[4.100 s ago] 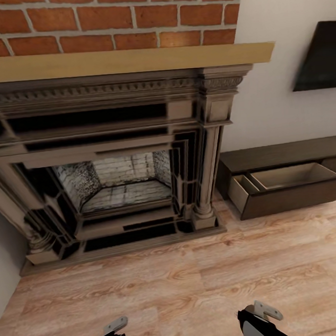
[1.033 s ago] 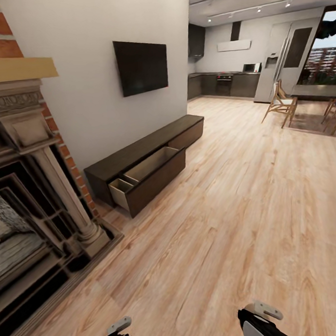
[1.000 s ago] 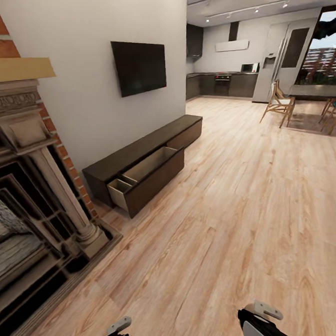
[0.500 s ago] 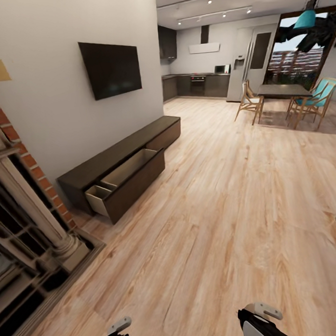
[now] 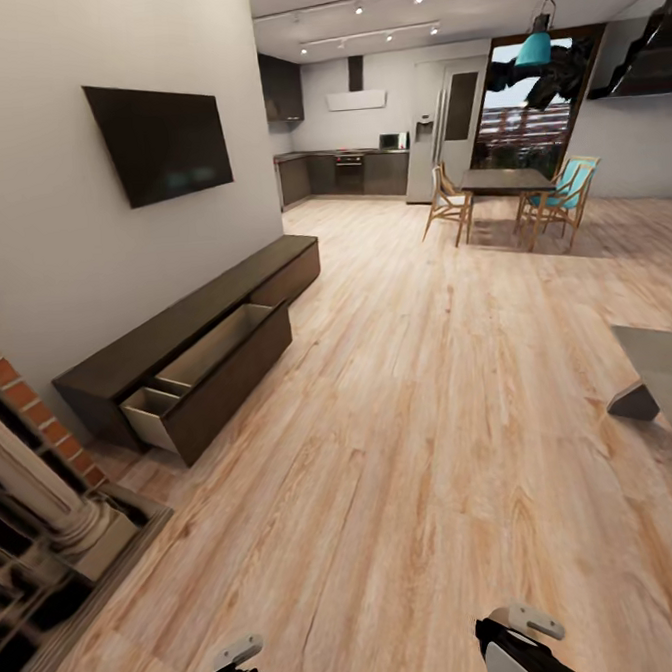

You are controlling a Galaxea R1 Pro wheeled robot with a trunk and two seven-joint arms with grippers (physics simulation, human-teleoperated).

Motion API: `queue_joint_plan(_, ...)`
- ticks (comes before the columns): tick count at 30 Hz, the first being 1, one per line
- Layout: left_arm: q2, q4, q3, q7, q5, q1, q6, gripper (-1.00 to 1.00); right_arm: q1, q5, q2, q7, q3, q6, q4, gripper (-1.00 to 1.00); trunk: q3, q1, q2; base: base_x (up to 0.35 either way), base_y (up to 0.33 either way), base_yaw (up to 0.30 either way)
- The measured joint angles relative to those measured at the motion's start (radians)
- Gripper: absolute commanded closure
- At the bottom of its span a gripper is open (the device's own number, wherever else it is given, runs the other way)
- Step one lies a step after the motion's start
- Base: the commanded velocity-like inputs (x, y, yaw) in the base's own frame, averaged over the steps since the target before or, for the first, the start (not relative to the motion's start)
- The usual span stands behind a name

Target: Place each of the two pumpkins and all three candles from the living room inside a cabinet in the living room (use any cabinet), then make sure every cabinet is closed, and position the cauldron so it is next to a table in the living room.

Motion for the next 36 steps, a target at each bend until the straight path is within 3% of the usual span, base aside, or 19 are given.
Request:
queue_joint_plan(23, 0.002, 0.000, 0.001, 0.000, 0.000, 0.000, -0.001, 1.00, 0.000, 0.000, 0.000, 0.000, 0.000, -0.001, 0.000, 1.00, 0.000, 0.000, 0.000, 0.001, 0.000, -0.277)
queue_joint_plan(36, 0.001, 0.000, 0.001, -0.001, 0.000, 0.002, -0.015, 1.00, 0.000, 0.001, 0.000, 0.000, 0.000, -0.002, 0.000, 1.00, -0.002, -0.001, 0.000, 0.237, 0.000, -0.034)
